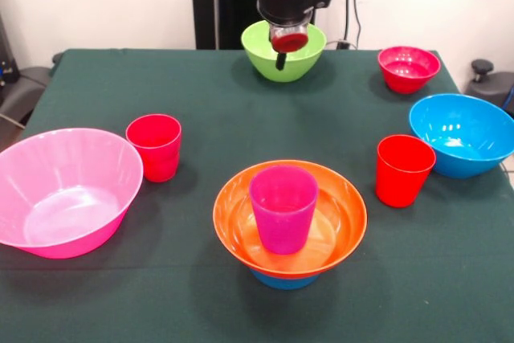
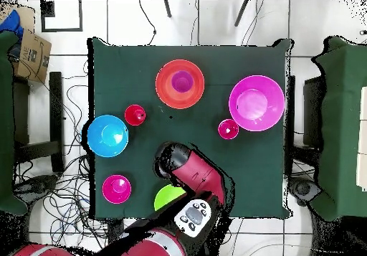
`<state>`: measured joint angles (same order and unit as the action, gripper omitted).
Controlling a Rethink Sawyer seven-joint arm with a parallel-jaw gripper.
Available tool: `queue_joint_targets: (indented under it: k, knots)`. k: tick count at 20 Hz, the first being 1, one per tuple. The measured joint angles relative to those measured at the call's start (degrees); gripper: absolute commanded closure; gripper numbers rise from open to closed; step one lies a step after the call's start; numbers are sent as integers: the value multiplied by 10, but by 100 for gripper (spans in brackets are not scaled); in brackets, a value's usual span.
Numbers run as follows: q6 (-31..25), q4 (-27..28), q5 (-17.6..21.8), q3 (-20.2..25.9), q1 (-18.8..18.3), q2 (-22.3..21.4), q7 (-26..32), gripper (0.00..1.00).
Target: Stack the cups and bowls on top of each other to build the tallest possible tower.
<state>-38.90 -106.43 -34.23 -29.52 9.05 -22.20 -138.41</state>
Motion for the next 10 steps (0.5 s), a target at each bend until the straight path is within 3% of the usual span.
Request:
queue_joint_targets:
  k: [10]
  knots:
    - [3,-2,-16,1,7,0,-56,0]
